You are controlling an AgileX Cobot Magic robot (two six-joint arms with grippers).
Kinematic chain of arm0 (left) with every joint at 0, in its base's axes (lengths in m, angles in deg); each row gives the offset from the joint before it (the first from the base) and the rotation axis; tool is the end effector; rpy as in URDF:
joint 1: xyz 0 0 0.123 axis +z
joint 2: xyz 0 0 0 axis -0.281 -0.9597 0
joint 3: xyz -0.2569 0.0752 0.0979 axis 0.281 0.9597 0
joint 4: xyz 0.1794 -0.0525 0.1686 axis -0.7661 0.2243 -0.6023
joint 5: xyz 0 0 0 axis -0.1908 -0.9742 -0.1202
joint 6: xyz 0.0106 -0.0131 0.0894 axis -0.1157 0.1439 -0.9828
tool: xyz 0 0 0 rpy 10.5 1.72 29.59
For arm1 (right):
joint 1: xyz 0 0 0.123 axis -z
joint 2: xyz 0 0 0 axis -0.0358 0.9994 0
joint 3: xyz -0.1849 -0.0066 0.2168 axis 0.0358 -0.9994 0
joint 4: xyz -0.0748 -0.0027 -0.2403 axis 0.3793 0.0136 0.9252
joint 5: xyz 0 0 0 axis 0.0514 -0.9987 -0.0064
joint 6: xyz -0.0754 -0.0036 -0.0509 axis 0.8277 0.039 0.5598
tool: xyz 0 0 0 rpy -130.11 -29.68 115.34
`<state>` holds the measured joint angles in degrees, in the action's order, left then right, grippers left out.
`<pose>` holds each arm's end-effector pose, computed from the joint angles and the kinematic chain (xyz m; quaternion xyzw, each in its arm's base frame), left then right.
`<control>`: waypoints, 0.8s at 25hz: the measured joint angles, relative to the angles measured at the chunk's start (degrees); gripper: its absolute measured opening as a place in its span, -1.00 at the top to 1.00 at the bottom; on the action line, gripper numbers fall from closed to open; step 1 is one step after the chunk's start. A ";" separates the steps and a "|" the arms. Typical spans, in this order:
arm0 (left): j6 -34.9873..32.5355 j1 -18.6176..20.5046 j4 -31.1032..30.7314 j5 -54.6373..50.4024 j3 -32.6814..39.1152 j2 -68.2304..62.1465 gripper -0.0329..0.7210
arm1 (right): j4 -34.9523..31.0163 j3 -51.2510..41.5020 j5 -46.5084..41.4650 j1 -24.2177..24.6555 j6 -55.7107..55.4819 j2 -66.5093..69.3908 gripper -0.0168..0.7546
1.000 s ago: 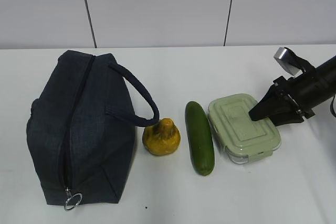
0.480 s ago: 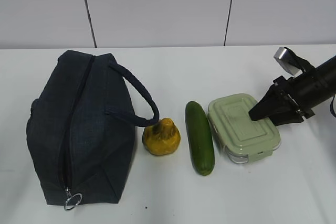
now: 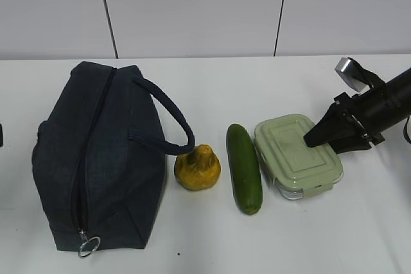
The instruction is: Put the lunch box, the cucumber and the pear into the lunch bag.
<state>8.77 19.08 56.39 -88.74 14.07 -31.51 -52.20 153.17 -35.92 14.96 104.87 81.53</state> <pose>0.1344 -0.0405 0.2790 0.0342 0.8854 -0.2588 0.3846 0.3861 -0.0202 0.1300 -0.0829 0.9107 0.3997 0.0630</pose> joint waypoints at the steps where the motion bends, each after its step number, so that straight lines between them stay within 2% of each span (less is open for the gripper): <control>1: -1.72 0.00 1.69 0.05 0.00 -0.83 -0.05 | -0.02 0.00 0.00 0.00 0.00 0.00 -0.07; 5: -6.17 0.00 5.52 0.15 0.00 -4.97 -0.06 | -0.02 0.00 0.00 0.00 0.00 0.00 -0.07; 16: -12.64 0.00 8.96 -1.04 -0.05 -17.03 -0.06 | -0.25 0.00 0.00 0.00 0.00 0.00 -0.07; 20: -14.05 0.00 9.41 -1.11 -0.22 -19.04 0.08 | -0.27 0.00 0.00 0.00 0.00 0.00 -0.07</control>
<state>-5.28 19.08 65.80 -89.85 13.84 -50.55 -52.47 153.17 -35.92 14.96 104.87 81.53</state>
